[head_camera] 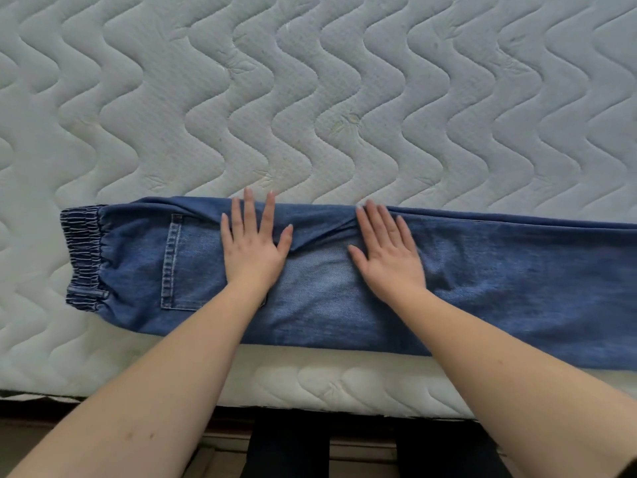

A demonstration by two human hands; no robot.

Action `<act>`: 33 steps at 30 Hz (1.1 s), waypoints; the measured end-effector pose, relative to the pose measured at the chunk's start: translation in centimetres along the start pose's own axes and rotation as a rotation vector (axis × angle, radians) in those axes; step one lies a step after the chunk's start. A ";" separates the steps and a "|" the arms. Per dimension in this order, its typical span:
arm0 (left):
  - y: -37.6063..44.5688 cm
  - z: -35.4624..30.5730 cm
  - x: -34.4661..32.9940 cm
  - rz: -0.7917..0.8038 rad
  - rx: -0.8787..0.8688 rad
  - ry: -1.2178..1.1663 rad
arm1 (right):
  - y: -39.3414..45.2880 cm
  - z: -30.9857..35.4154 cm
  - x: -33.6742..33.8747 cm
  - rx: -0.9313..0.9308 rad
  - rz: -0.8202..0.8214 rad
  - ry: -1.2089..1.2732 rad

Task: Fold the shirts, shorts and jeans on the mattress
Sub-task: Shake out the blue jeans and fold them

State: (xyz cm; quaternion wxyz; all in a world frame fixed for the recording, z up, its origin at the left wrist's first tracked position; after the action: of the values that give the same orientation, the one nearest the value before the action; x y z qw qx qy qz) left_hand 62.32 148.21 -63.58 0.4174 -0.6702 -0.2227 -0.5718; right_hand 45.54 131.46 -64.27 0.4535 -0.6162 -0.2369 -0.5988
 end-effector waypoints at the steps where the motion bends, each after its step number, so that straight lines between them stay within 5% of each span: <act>1: -0.1 0.2 0.0 -0.005 0.002 0.015 | -0.7 -1.5 0.0 -0.032 0.008 -0.002; 10: -1.9 -3.0 0.7 0.012 -0.284 0.099 | -5.7 -10.5 0.4 -0.222 0.091 -0.069; 17: -3.8 -11.8 1.4 0.031 -0.516 0.065 | -10.5 -18.3 1.2 -0.281 0.147 -0.071; 24: -6.1 -22.6 0.6 0.114 -0.803 0.089 | -16.5 -28.0 1.5 -0.578 0.154 0.020; 33: -3.1 -34.4 2.3 0.075 -0.646 -0.053 | -20.7 -37.3 2.7 -0.986 -0.001 0.251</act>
State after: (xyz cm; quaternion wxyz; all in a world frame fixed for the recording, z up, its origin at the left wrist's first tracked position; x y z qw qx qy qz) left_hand 40.51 121.50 -60.51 0.1979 -0.7905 -0.0155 -0.5794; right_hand 9.22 109.18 -60.83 0.1335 -0.6802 0.1300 -0.7089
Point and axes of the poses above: each hand's wrist, its own y-axis towards the middle knuckle, its own x-axis out of the back of the hand, z = x × y, the point moved 4 cm from there along y, towards the middle knuckle, and after that the axes turned 3 degrees about -z, right-handed, at the moved point
